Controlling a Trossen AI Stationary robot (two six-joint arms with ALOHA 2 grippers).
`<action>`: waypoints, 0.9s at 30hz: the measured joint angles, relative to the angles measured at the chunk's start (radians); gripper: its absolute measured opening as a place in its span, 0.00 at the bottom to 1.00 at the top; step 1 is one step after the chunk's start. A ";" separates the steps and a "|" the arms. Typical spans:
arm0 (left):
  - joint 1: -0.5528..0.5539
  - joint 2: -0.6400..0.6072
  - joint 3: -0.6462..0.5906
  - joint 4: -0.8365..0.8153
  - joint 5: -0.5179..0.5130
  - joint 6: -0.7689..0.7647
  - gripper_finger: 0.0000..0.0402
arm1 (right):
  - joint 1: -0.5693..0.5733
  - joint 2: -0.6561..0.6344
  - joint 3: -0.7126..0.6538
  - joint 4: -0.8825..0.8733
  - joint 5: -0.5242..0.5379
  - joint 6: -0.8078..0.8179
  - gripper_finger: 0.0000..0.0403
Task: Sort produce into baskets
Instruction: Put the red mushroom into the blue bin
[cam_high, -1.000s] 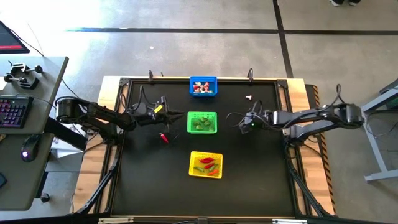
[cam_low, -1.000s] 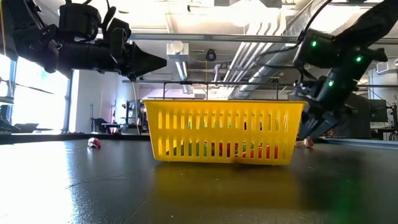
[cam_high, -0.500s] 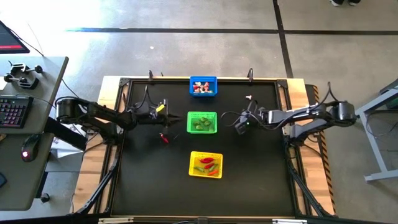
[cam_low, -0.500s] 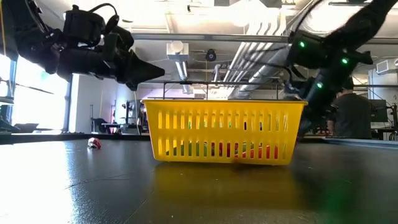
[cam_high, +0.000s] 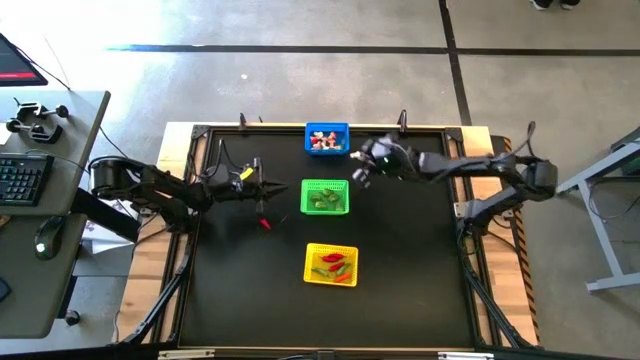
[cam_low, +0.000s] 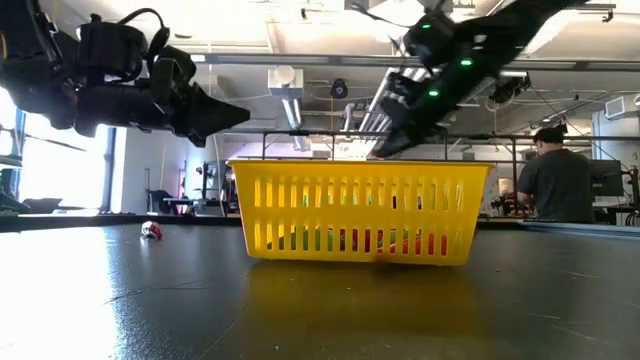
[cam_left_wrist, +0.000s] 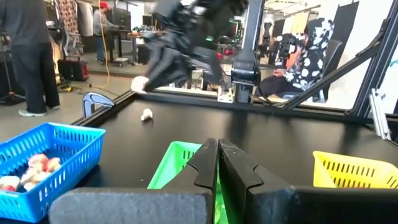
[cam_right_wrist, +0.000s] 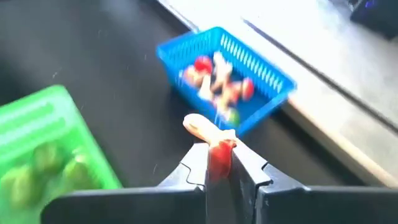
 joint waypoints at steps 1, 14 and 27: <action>0.000 0.000 0.000 0.002 0.000 -0.001 0.00 | -0.014 0.030 0.038 0.000 -0.010 -0.030 0.05; -0.001 0.000 0.000 0.001 0.000 -0.026 0.00 | -0.175 0.425 0.500 -0.173 -0.075 -0.013 0.05; -0.001 0.000 0.000 -0.001 0.000 -0.026 0.00 | -0.234 0.605 0.641 -0.289 -0.162 0.062 0.07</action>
